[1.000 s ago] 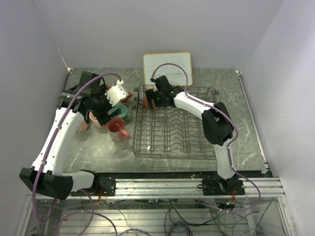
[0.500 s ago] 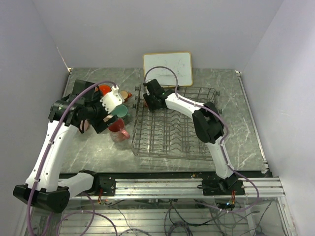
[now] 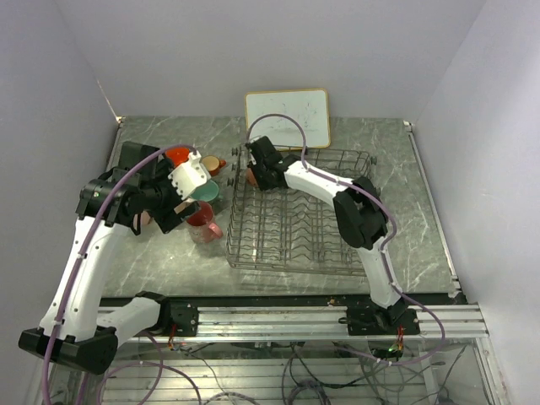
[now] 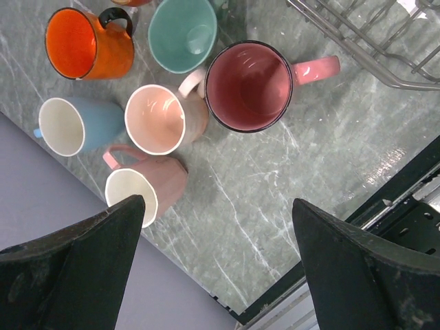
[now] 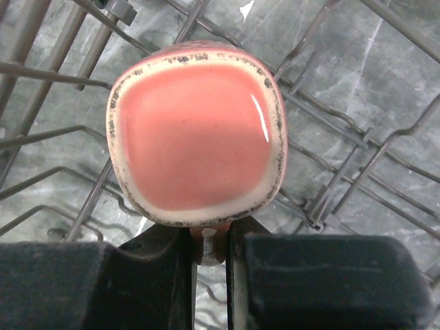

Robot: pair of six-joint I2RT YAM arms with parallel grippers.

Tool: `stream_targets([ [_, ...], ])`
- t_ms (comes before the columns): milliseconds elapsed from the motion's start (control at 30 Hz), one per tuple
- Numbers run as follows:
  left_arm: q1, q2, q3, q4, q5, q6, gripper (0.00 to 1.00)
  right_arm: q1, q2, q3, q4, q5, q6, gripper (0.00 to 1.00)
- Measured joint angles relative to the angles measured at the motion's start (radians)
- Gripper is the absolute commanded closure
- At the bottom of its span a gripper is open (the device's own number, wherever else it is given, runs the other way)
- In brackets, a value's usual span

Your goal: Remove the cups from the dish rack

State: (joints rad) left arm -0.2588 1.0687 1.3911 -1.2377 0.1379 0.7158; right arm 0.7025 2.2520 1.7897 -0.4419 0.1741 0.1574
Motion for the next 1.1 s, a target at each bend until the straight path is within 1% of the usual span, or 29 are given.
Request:
stream_targets([
  [200,0.000,-0.053,-0.026,0.040,0.000,0.031,0.01,0.000,-0.117,-0.045,-0.023,-0.017,0.038,1.00],
  [333,0.000,-0.114,-0.088,0.105,0.002,0.072,0.01,0.000,-0.259,-0.102,-0.021,-0.072,0.098,1.00],
  [467,0.000,-0.203,-0.190,0.186,0.034,0.145,0.00,0.002,-0.435,-0.200,0.002,-0.190,0.188,1.00],
  [600,0.000,-0.314,-0.280,0.274,0.110,0.227,0.01,0.023,-0.593,-0.318,0.067,-0.328,0.307,1.00],
  [733,0.000,-0.417,-0.346,0.353,0.201,0.306,0.02,0.081,-0.700,-0.450,0.188,-0.480,0.451,1.00],
  [867,0.000,-0.482,-0.376,0.417,0.268,0.352,0.02,0.135,-0.764,-0.591,0.358,-0.622,0.614,1.00],
  [933,0.000,-0.502,-0.385,0.451,0.293,0.365,0.02,0.153,-0.782,-0.660,0.458,-0.690,0.708,1.00],
  [1100,0.000,-0.527,-0.386,0.480,0.339,0.381,0.04,0.185,-0.782,-0.723,0.645,-0.783,0.873,1.00],
])
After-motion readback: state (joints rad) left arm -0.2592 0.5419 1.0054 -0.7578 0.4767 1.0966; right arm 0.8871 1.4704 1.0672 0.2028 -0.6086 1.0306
